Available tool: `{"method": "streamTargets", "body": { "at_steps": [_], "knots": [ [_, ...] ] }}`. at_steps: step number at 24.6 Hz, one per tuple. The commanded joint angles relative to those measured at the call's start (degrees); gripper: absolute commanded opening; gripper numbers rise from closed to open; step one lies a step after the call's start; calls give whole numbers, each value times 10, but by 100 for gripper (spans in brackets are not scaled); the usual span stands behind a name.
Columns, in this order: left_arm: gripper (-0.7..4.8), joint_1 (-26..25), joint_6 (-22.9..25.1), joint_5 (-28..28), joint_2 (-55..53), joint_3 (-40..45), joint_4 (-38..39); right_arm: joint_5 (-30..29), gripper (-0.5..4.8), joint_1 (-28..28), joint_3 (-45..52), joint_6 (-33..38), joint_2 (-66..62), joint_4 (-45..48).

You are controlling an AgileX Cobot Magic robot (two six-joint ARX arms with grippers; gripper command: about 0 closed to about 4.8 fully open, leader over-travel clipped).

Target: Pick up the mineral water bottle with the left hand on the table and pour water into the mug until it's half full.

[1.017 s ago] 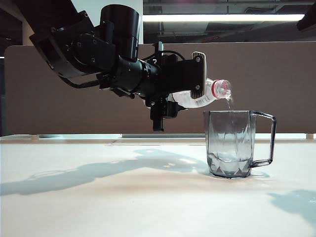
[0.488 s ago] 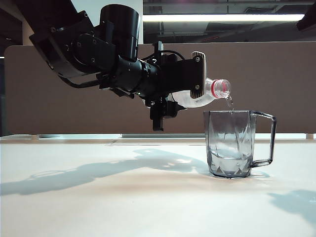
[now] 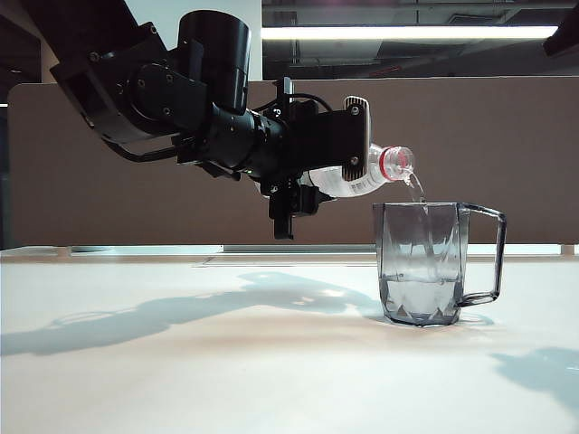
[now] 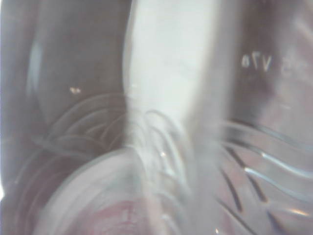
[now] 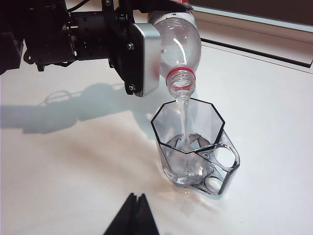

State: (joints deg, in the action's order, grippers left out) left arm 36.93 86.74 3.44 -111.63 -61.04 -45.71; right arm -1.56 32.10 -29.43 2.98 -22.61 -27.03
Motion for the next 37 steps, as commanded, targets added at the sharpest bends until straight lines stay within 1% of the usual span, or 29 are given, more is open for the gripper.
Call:
{"method": "streamTargets", "body": {
  "at_steps": [1, 20, 25, 37],
  "knots": [
    [273, 2, 3, 2, 7, -7, -33, -1, -8, 0, -4, -2, 1, 7],
    [273, 2, 3, 2, 7, -7, -33, -1, -8, 0, -4, -2, 1, 7],
    [273, 2, 14, 2, 7, -7, -33, -1, -8, 0, -4, -2, 1, 7],
    [272, 2, 14, 2, 7, -7, -33, -1, -8, 0, -4, -2, 1, 6]
  ]
}}
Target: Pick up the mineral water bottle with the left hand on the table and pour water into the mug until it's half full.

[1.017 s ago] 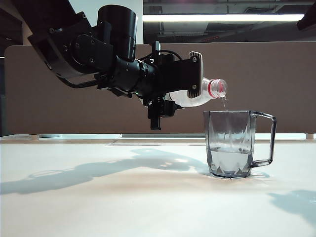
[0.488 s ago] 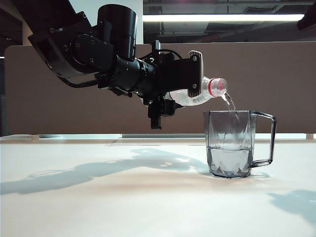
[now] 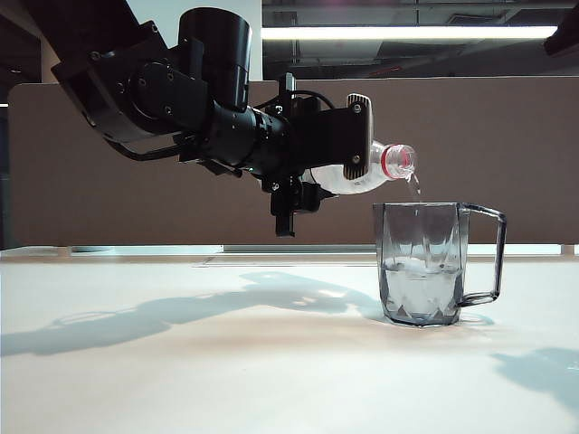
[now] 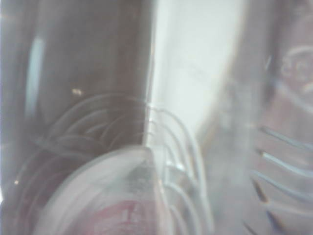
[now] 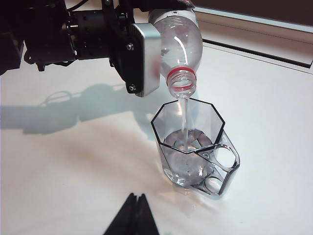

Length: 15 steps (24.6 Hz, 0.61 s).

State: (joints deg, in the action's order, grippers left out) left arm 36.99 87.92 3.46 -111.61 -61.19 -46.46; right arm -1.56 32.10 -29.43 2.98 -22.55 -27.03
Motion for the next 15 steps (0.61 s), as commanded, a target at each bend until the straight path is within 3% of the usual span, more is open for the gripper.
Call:
{"method": "streamTargets", "body": {
  "at_steps": [1, 15],
  "knots": [
    [273, 1, 2, 2, 7, -5, -25, -1, -8, 0, -4, -2, 0, 6],
    [272, 1, 15, 2, 7, -5, -25, -1, -8, 0, -4, -2, 0, 7]
  ]
}}
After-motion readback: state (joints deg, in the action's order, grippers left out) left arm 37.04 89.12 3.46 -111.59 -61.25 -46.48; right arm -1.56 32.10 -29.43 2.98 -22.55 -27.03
